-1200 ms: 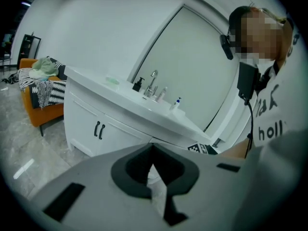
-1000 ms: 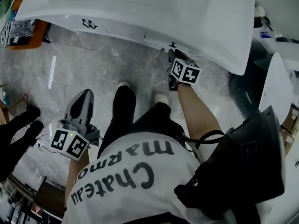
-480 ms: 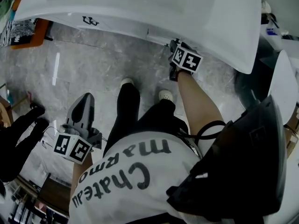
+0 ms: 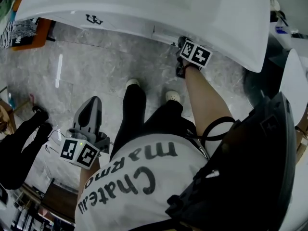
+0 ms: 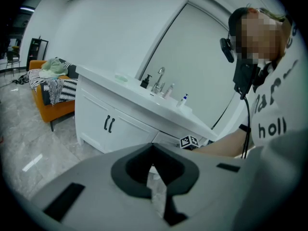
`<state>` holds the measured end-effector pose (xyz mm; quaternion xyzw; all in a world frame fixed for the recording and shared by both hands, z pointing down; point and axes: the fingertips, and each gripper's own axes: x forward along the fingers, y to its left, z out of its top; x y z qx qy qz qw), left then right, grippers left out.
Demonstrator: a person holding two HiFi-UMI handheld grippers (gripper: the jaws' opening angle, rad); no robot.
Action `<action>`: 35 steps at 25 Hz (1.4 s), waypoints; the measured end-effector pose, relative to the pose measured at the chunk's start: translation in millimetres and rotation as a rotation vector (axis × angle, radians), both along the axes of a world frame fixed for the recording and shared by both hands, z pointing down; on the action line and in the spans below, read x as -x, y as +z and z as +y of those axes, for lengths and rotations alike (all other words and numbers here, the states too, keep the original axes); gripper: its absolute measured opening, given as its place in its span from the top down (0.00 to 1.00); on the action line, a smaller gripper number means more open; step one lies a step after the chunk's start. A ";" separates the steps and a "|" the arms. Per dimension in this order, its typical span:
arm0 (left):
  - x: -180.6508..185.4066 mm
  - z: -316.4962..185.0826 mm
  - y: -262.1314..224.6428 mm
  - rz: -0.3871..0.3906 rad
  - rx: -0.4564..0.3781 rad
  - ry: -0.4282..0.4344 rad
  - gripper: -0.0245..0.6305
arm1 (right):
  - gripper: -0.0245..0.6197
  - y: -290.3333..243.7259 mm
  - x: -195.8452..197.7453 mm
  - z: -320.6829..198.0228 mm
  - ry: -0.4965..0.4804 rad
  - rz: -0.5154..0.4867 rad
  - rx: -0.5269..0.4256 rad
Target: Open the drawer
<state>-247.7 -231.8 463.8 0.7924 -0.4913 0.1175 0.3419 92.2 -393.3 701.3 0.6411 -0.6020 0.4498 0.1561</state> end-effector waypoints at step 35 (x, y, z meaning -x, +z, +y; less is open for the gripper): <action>-10.1 -2.3 4.6 0.062 0.002 -0.014 0.95 | 0.76 3.9 21.2 33.9 -0.099 0.024 0.148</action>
